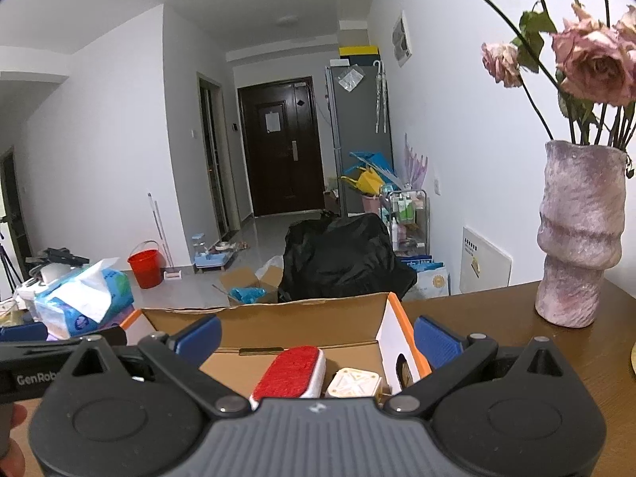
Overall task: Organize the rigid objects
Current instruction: 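Withdraw both grippers from the box back toward the table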
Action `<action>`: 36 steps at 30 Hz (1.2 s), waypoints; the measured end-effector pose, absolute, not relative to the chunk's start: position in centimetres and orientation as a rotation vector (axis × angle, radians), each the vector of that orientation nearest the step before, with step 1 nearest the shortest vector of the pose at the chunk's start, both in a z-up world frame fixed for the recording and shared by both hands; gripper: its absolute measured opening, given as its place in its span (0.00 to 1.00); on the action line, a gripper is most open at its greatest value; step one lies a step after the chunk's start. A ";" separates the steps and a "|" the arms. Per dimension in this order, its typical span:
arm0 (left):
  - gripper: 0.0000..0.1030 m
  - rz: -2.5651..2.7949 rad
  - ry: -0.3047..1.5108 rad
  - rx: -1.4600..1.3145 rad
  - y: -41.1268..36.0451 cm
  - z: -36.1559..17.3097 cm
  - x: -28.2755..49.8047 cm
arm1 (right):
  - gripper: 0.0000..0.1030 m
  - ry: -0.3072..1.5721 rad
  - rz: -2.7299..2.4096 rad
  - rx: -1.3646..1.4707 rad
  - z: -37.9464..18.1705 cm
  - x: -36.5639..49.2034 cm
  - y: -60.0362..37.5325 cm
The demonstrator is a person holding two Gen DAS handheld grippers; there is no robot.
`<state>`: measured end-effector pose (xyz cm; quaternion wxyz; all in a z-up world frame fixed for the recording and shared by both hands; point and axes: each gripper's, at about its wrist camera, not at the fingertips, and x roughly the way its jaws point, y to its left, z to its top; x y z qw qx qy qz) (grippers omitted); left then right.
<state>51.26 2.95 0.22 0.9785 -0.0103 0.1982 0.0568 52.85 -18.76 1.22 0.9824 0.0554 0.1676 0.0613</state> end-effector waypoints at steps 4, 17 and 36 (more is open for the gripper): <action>1.00 0.124 0.384 -0.024 3.3 0.5 49.9 | 1.00 0.321 0.124 0.102 1.6 51.7 -18.6; 1.00 0.142 0.378 -0.030 4.6 0.7 45.7 | 1.00 0.318 0.156 0.093 1.5 47.9 -18.0; 1.00 0.168 0.410 -0.028 6.6 -0.1 39.3 | 1.00 0.331 0.207 0.036 1.0 41.5 -16.3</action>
